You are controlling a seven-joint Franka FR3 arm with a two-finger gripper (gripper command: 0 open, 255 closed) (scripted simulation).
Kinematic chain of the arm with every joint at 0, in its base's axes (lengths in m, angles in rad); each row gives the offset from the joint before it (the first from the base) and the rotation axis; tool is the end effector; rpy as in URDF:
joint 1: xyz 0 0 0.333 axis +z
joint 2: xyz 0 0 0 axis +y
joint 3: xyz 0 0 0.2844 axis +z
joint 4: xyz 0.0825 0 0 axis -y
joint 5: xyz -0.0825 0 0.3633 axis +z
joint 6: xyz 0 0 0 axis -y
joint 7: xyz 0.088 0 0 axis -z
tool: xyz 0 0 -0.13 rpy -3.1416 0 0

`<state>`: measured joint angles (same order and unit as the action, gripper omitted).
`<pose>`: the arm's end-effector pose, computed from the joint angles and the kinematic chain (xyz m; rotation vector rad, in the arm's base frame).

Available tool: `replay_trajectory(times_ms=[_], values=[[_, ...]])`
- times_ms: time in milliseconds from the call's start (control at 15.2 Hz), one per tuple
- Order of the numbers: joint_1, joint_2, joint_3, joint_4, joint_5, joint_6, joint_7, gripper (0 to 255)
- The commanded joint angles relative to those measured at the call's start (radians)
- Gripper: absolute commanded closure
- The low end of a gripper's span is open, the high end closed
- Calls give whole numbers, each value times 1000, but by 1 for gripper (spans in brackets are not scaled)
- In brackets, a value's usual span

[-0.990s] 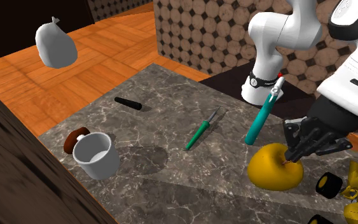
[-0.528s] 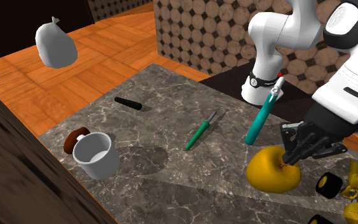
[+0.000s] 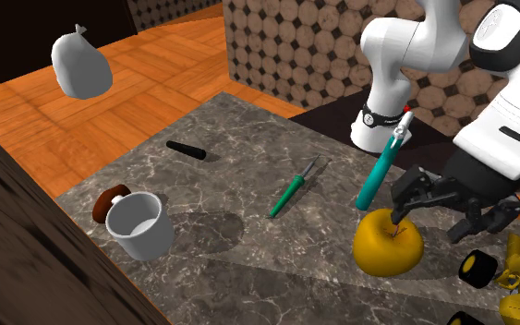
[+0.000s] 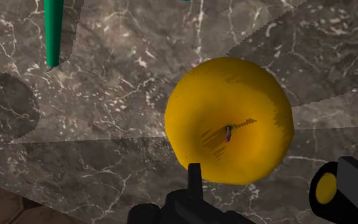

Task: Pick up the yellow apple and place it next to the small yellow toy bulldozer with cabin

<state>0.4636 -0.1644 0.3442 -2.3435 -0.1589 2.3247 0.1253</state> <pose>0.3404 0.3478 0.3673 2.7979 1.1553 0.3020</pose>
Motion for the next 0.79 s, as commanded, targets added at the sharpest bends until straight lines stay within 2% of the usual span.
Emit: replay_trajectory(times_ms=[0,198,726], values=[[5,-22,-1,12,14,-33,-10,0],[16,-77,-3,54,45,-126,-31,0],[16,-77,-4,54,45,-126,-31,0]])
